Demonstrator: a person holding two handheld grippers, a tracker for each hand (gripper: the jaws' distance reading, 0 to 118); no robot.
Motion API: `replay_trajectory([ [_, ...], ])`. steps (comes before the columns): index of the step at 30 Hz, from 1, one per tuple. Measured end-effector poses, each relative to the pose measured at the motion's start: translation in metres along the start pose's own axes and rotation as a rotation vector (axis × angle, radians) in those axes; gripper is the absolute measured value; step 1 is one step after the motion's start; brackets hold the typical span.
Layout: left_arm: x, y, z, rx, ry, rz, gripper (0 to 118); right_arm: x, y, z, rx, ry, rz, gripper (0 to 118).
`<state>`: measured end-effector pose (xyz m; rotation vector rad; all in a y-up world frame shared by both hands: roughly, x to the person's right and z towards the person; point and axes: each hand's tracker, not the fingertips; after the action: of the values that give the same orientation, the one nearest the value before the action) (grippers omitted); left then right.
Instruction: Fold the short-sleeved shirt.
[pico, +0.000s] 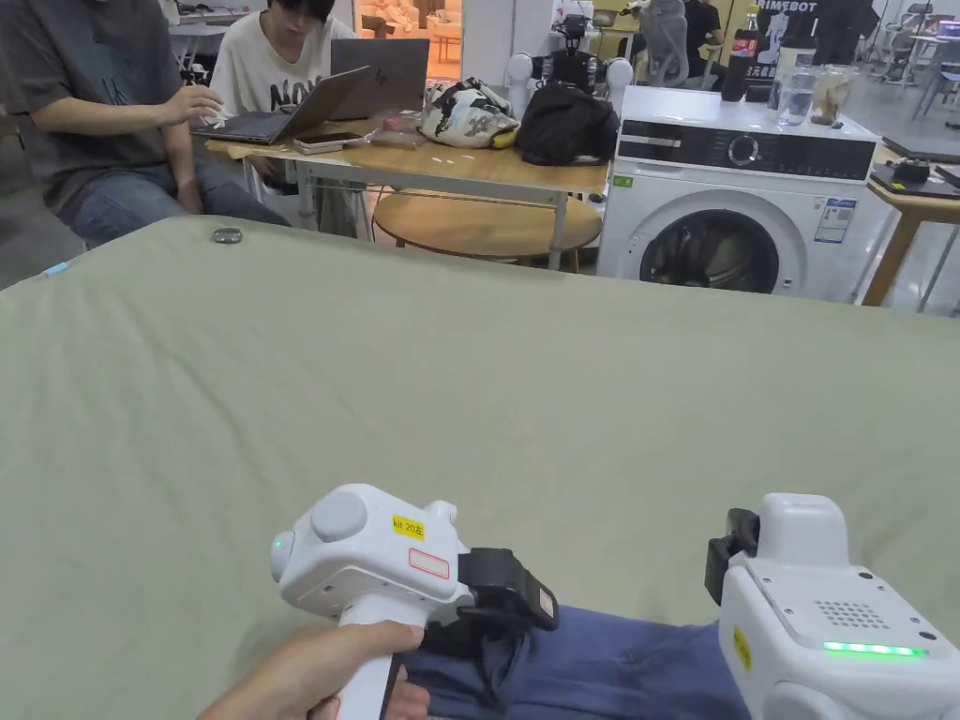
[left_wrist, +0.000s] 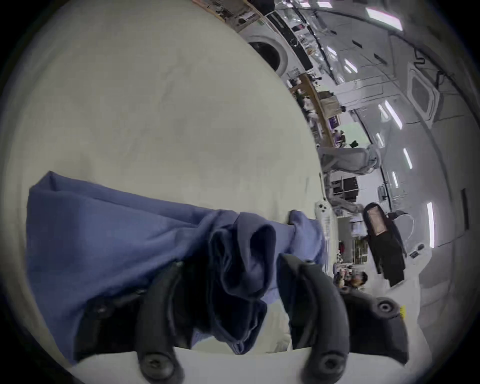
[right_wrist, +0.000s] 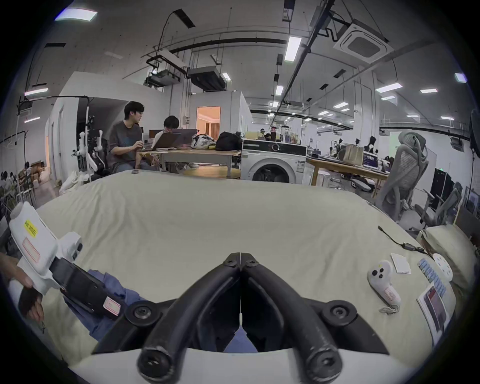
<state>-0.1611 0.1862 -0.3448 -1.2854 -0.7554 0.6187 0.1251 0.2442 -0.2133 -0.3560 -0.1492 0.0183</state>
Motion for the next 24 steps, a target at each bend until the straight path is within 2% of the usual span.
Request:
replay_trajectory([
  [4,0.008,-0.002,0.024,0.002,-0.021,-0.053,59,0.004,0.0,0.002,0.0,0.0,-0.012,0],
  [5,0.008,-0.002,0.03,0.024,-0.06,-0.058,54,0.004,0.001,0.002,0.003,0.0,-0.014,0],
  [8,0.01,-0.002,0.049,0.096,-0.107,-0.105,15,0.005,0.002,0.004,0.008,0.002,-0.018,0],
  [11,0.006,-0.002,0.054,0.156,-0.021,-0.108,4,0.006,0.003,0.005,0.014,0.004,-0.021,0],
  [12,0.004,-0.001,0.052,0.155,0.034,-0.116,3,0.006,0.003,0.005,0.015,0.005,-0.021,0],
  [15,-0.001,-0.004,0.033,0.092,0.061,-0.118,3,0.006,0.002,0.006,0.014,0.005,-0.022,0],
  [24,-0.002,-0.018,-0.045,-0.048,-0.042,-0.119,3,0.007,-0.002,0.005,0.004,0.006,-0.025,0],
])
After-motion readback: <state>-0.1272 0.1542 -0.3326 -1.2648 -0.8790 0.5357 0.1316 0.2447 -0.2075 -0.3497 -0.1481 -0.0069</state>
